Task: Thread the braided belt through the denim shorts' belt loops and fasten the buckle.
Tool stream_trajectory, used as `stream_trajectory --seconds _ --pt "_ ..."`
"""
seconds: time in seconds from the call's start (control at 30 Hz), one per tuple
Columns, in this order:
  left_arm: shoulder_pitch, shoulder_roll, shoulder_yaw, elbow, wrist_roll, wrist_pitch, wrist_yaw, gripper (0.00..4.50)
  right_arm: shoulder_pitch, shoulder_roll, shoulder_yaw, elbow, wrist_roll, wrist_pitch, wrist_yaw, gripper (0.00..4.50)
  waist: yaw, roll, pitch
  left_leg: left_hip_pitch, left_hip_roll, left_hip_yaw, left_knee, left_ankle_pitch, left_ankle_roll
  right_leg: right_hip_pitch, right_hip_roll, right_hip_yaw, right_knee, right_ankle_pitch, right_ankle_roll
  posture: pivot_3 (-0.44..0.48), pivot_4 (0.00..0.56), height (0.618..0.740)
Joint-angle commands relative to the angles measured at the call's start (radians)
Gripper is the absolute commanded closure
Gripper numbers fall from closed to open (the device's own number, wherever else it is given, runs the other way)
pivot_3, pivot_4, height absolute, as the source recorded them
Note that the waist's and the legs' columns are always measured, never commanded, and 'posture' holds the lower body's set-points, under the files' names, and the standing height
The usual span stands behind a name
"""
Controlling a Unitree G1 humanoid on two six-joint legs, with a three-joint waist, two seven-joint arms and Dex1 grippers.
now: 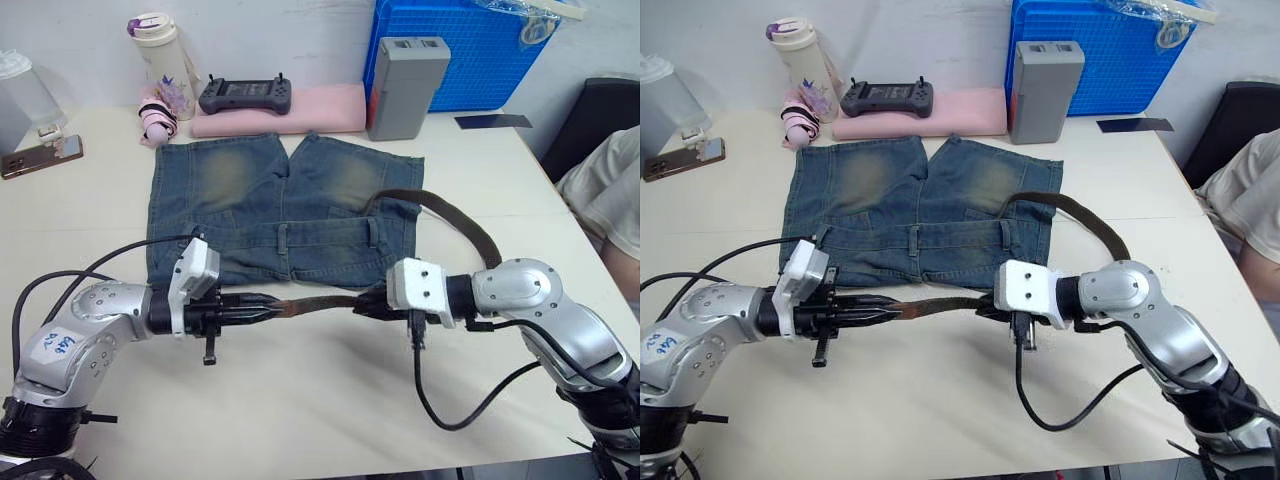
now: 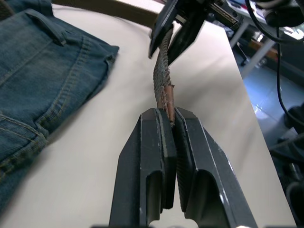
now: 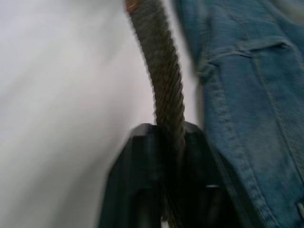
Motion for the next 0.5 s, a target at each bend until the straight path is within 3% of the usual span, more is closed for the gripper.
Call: stream_trajectory --seconds 0.03,0.13,0.23,0.33,0.43,0.5 --pt "0.004 -0.05 0.046 -0.027 -0.126 0.097 0.078 4.5 -0.052 0.077 -0.172 -0.015 0.172 0.182 -0.096 1.62 0.0 0.0 0.0 0.0 0.0 0.0 0.0 0.0 0.0 0.0 0.0 0.0 0.001 0.0 0.0 0.0 0.15 0.728" --pt "0.027 -0.122 0.095 -0.045 -0.301 0.217 0.198 4.5 -0.1 0.155 -0.397 0.016 0.525 0.43 -0.154 0.14 0.0 0.0 0.0 -0.001 0.0 -0.001 0.0 0.0 0.0 0.0 0.0 0.0 0.003 0.0 0.0 0.0 0.15 0.728" --pt "0.039 -0.184 0.125 -0.064 -0.463 0.286 0.334 4.5 -0.081 0.137 -0.525 0.031 0.911 0.553 -0.183 0.06 0.003 0.0 0.0 -0.001 0.0 -0.005 0.0 0.0 0.001 0.002 0.0 -0.001 0.002 0.0 0.0 0.0 0.15 0.728" --pt "0.05 -0.228 0.136 -0.079 -0.634 0.315 0.477 4.5 -0.01 0.09 -0.555 0.047 1.2 0.588 -0.235 0.06 0.002 0.0 0.0 -0.001 0.0 -0.007 0.0 -0.001 0.002 0.004 0.0 -0.002 0.0 0.0 0.0 0.0 0.15 0.728" --pt "0.059 -0.228 0.128 -0.108 -0.72 0.323 0.549 4.5 0.059 0.052 -0.514 0.031 1.356 0.57 -0.304 0.06 0.001 0.001 0.0 0.002 0.0 -0.01 0.0 -0.002 0.003 0.01 -0.001 -0.005 -0.005 0.0 0.0 0.0 0.15 0.728" --pt "0.061 -0.223 0.122 -0.122 -0.76 0.318 0.585 4.5 0.095 0.056 -0.446 0.007 1.345 0.563 -0.368 0.06 -0.003 0.001 0.0 0.003 0.0 -0.011 0.001 -0.001 0.002 0.011 0.0 -0.006 -0.007 0.0 0.0 0.0 0.15 0.728"
